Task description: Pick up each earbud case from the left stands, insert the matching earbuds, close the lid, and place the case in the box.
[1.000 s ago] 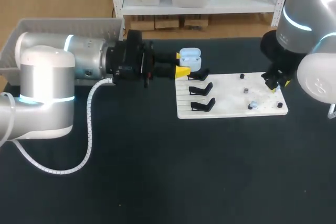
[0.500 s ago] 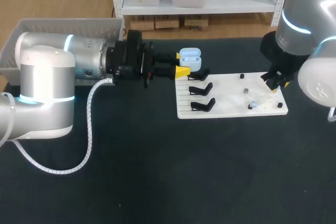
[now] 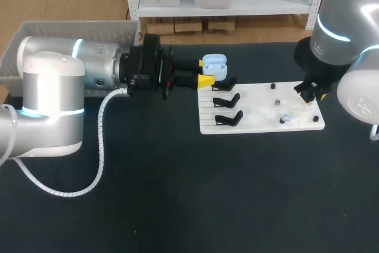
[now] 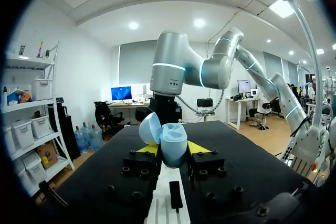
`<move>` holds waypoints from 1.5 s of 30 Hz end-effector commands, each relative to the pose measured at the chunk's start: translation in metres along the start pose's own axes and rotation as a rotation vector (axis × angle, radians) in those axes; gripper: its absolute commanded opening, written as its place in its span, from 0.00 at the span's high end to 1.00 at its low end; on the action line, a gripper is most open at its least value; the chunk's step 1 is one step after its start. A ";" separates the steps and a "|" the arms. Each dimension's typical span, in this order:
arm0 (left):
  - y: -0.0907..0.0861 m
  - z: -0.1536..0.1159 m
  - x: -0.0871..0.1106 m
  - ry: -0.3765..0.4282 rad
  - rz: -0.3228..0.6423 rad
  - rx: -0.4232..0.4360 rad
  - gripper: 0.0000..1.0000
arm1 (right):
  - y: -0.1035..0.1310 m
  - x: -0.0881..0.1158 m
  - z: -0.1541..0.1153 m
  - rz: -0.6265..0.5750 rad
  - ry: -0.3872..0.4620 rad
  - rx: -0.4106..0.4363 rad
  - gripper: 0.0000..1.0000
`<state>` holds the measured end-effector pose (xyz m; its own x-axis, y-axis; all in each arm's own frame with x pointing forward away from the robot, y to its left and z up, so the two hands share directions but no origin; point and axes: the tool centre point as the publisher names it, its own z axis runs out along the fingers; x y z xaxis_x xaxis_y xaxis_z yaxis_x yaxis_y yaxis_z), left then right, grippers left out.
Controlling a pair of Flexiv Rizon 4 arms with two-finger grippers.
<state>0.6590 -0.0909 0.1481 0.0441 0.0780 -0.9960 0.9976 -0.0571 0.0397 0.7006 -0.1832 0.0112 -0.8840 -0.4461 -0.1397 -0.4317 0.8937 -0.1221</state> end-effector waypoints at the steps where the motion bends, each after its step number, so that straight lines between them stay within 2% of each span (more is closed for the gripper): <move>1: -0.002 0.000 0.001 -0.003 0.003 -0.006 1.00 | 0.001 0.000 0.001 0.002 -0.001 0.005 0.72; 4: -0.002 0.000 0.001 -0.003 0.003 -0.006 1.00 | 0.001 0.000 0.002 0.003 0.001 0.006 0.75; 7: -0.002 0.000 0.001 -0.003 0.003 -0.006 1.00 | 0.001 0.001 0.003 0.004 0.001 0.008 0.85; 8: -0.002 0.000 0.001 -0.003 0.003 -0.006 1.00 | 0.001 0.001 0.003 0.004 0.001 0.009 0.90; 9: -0.002 0.000 0.001 -0.003 0.003 -0.006 1.00 | 0.001 0.001 0.003 0.005 0.000 0.010 1.00; 15: -0.002 0.000 0.001 -0.003 0.003 -0.006 1.00 | 0.001 0.003 0.000 0.009 -0.008 0.013 1.00; 20: -0.002 0.000 0.001 -0.003 0.003 -0.006 1.00 | 0.004 0.008 -0.014 0.010 -0.020 0.010 1.00; 29: -0.002 0.000 0.001 -0.003 0.003 -0.006 1.00 | 0.026 0.020 -0.078 -0.016 -0.076 0.011 1.00; 33: -0.002 0.000 0.001 -0.003 0.003 -0.006 1.00 | 0.046 0.024 -0.111 -0.029 -0.040 0.035 1.00; 39: -0.002 0.000 0.001 -0.003 0.003 -0.006 1.00 | 0.084 0.017 -0.163 0.036 -0.021 0.013 1.00; 43: -0.002 0.000 0.001 -0.003 0.003 -0.006 1.00 | 0.112 0.013 -0.180 0.121 0.031 -0.019 1.00; 45: -0.002 0.000 0.001 -0.003 0.003 -0.006 1.00 | 0.127 0.009 -0.188 0.200 0.015 -0.049 1.00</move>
<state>0.6589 -0.0909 0.1482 0.0442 0.0781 -0.9960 0.9976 -0.0572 0.0397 0.6050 -0.0824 0.1559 -0.9378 -0.3054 -0.1650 -0.3009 0.9522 -0.0522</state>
